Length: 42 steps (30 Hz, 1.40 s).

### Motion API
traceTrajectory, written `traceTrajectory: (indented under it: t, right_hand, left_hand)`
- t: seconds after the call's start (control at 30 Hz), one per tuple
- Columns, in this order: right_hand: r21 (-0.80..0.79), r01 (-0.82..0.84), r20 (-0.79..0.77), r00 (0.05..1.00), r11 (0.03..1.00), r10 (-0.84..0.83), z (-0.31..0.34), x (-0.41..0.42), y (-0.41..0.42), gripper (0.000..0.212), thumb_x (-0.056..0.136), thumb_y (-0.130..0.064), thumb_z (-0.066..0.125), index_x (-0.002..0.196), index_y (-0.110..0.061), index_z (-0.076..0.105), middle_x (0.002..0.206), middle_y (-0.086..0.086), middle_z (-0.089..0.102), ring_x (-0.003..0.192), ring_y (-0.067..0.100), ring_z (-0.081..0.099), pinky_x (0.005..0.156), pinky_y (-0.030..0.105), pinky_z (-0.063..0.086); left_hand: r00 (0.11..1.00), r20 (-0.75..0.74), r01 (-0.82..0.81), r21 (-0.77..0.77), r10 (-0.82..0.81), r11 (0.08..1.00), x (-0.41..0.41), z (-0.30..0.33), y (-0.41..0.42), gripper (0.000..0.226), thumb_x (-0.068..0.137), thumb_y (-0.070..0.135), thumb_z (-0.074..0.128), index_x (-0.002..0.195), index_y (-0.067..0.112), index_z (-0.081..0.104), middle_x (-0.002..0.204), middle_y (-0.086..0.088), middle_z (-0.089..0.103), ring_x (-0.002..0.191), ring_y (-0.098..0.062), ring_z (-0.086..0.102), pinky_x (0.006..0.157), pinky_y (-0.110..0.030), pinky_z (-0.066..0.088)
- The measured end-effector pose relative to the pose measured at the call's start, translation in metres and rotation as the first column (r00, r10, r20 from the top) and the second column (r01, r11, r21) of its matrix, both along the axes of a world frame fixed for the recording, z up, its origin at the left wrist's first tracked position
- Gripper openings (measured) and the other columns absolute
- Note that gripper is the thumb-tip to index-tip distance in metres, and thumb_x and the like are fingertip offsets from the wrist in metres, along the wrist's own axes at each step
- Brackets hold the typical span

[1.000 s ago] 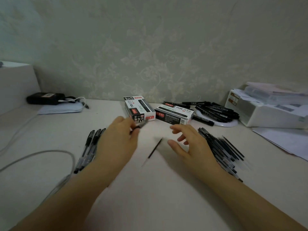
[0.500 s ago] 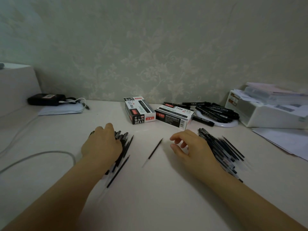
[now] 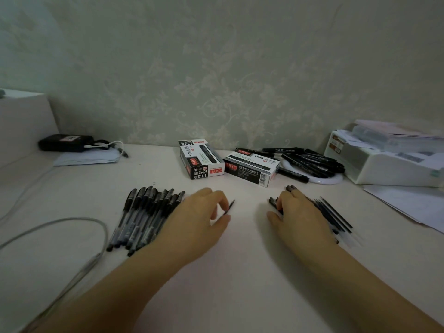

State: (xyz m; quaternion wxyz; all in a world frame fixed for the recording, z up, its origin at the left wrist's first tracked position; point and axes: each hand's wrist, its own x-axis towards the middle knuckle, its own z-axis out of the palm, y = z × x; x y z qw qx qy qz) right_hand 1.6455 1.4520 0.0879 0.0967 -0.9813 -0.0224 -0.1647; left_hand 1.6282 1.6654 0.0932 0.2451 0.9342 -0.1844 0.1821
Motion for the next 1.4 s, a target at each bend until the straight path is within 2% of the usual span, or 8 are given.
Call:
traceTrajectory:
  t: [0.2, 0.47, 0.67, 0.9, 1.03, 1.17, 1.3, 1.4]
  right_hand:
    - [0.0, 0.066, -0.041, 0.997, 0.998, -0.066, 0.0, 0.0, 0.002, 0.03, 0.1, -0.037, 0.049, 0.113, -0.01, 0.049, 0.117, 0.007, 0.053, 0.096, 0.022, 0.057, 0.068, 0.028, 0.037]
    - [-0.033, -0.038, -0.064, 0.997, 0.999, 0.036, 0.001, -0.001, 0.008, 0.023, 0.101, -0.038, 0.048, 0.105, -0.015, 0.054, 0.108, 0.002, 0.053, 0.096, 0.02, 0.054, 0.077, 0.031, 0.045]
    - [0.315, -0.151, -0.017, 0.986, 0.937, 0.165, 0.001, 0.001, 0.013, 0.022, 0.097, -0.043, 0.055, 0.09, -0.022, 0.055, 0.084, -0.008, 0.059, 0.077, 0.01, 0.056, 0.067, 0.028, 0.047]
    - [0.866, -0.095, -0.058, 0.956, 0.49, 0.287, 0.002, 0.003, 0.02, 0.016, 0.096, -0.033, 0.061, 0.103, -0.019, 0.065, 0.075, -0.002, 0.073, 0.053, 0.002, 0.056, 0.053, 0.018, 0.046]
    - [0.978, 0.011, -0.088, 0.928, 0.21, 0.362, 0.0, 0.001, 0.027, 0.019, 0.096, -0.019, 0.061, 0.104, -0.002, 0.061, 0.076, 0.007, 0.074, 0.062, 0.011, 0.066, 0.06, 0.02, 0.053]
    - [0.996, 0.076, -0.085, 0.882, 0.038, 0.464, -0.001, -0.003, 0.033, 0.01, 0.095, -0.01, 0.06, 0.099, -0.001, 0.057, 0.071, 0.013, 0.07, 0.068, 0.022, 0.069, 0.07, 0.032, 0.057]
    - [0.972, -0.043, -0.077, 0.871, 0.231, 0.485, -0.003, -0.006, 0.032, 0.01, 0.094, -0.012, 0.063, 0.093, -0.003, 0.065, 0.077, 0.012, 0.073, 0.073, 0.023, 0.071, 0.078, 0.035, 0.06]
    - [0.933, -0.112, -0.072, 0.873, 0.343, 0.481, -0.002, -0.006, 0.032, 0.015, 0.096, -0.019, 0.061, 0.095, -0.006, 0.067, 0.073, 0.005, 0.072, 0.062, 0.013, 0.067, 0.061, 0.021, 0.054]
  left_hand:
    - [0.981, -0.101, 0.164, -0.003, -0.163, 0.987, -0.005, -0.003, -0.009, 0.007, 0.091, 0.039, 0.056, 0.097, 0.035, 0.057, 0.079, 0.012, 0.053, 0.072, -0.001, 0.049, 0.066, -0.02, 0.044]
    - [0.988, -0.113, 0.117, 0.098, -0.106, 0.988, -0.005, -0.007, -0.007, 0.012, 0.092, 0.041, 0.054, 0.101, 0.033, 0.057, 0.082, 0.014, 0.051, 0.072, -0.001, 0.048, 0.067, -0.021, 0.041]
    - [0.993, -0.038, -0.106, 0.149, 0.113, 0.983, 0.001, -0.007, 0.004, 0.014, 0.092, 0.043, 0.052, 0.093, 0.03, 0.057, 0.084, 0.012, 0.051, 0.083, -0.01, 0.054, 0.07, -0.026, 0.045]
    - [0.989, -0.041, -0.145, -0.06, 0.142, 0.988, 0.003, -0.007, 0.0, 0.028, 0.088, 0.055, 0.052, 0.084, 0.029, 0.062, 0.072, 0.012, 0.06, 0.068, -0.002, 0.056, 0.062, -0.023, 0.046]
    - [0.999, -0.041, -0.042, -0.182, 0.035, 0.982, 0.001, -0.005, -0.01, 0.037, 0.085, 0.063, 0.045, 0.088, 0.031, 0.062, 0.072, 0.012, 0.062, 0.063, 0.002, 0.055, 0.054, -0.015, 0.041]
    - [0.994, -0.105, 0.021, -0.151, -0.037, 0.988, 0.001, -0.008, -0.013, 0.029, 0.091, 0.056, 0.048, 0.099, 0.032, 0.059, 0.08, 0.013, 0.067, 0.07, 0.001, 0.058, 0.065, -0.029, 0.052]
    - [0.987, -0.136, 0.07, -0.09, -0.082, 0.993, 0.002, -0.008, -0.011, 0.017, 0.096, 0.041, 0.05, 0.105, 0.03, 0.059, 0.088, 0.012, 0.068, 0.076, -0.002, 0.059, 0.076, -0.033, 0.052]
    - [0.993, -0.084, 0.084, -0.014, -0.085, 0.996, 0.002, -0.007, -0.01, 0.014, 0.097, 0.036, 0.048, 0.103, 0.029, 0.059, 0.092, 0.011, 0.059, 0.084, -0.007, 0.054, 0.077, -0.036, 0.05]
